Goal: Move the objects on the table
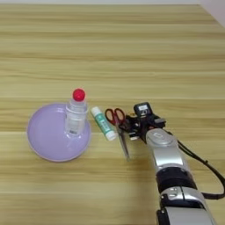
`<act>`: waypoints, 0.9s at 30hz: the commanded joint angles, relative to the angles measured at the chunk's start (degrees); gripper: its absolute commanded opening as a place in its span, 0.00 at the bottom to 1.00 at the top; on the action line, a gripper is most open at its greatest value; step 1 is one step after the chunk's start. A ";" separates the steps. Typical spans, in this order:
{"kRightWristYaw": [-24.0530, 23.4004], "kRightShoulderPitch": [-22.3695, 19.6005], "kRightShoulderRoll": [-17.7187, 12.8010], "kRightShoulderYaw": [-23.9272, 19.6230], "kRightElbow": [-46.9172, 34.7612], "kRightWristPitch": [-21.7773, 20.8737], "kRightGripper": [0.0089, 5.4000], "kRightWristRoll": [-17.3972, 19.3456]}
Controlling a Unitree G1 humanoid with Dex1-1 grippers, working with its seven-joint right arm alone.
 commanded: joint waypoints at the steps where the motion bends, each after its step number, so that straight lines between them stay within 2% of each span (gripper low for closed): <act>1: -0.07 -1.96 -2.18 -0.36 -0.67 0.98 0.82 0.22; 10: 0.41 -1.90 -2.22 -0.02 -0.76 1.54 0.99 -0.02; 27: -1.17 -2.11 -1.48 -1.83 -2.50 -0.32 0.99 1.60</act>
